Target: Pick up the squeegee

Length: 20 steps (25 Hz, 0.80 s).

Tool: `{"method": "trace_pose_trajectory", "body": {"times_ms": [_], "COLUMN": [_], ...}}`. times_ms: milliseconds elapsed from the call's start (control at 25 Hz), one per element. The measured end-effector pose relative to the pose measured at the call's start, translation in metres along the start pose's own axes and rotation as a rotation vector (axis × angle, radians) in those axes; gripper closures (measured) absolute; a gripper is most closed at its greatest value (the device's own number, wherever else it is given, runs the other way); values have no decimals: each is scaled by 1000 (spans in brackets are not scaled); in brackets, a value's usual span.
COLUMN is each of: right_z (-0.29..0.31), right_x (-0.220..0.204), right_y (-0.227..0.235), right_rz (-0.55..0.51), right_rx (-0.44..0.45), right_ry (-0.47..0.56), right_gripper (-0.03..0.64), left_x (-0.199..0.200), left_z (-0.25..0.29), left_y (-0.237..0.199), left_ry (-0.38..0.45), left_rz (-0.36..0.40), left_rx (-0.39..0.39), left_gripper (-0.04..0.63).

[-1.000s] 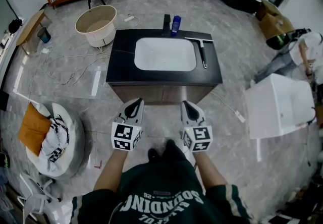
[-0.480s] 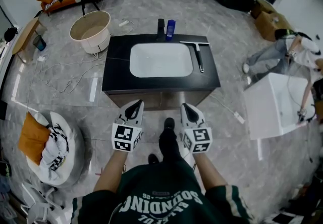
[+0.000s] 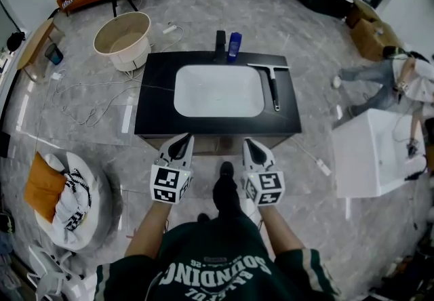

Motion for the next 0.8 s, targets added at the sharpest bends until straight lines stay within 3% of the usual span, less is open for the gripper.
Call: {"method": "trace_pose_trajectory", "body": {"times_ms": [800], "right_z": [169], "right_x": [55], "right_y": [129], "right_rz": [6], "right_rx": [87], "right_ry": [-48], "right_gripper": [617], "left_x": [61], "left_z": [195], "left_y": [-45], "left_ry": [-54], "left_rz": [-46], "left_rx": [43], "left_gripper": [594]}}
Point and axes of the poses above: the fingertips, and each gripper's own axes: z forward along the fingers, y to its right, x out of its top, the point moved 6 cm from there along -z, backward along the fingers, and after that the axes turned 4 degrees about -z, right-handed, at the moved point
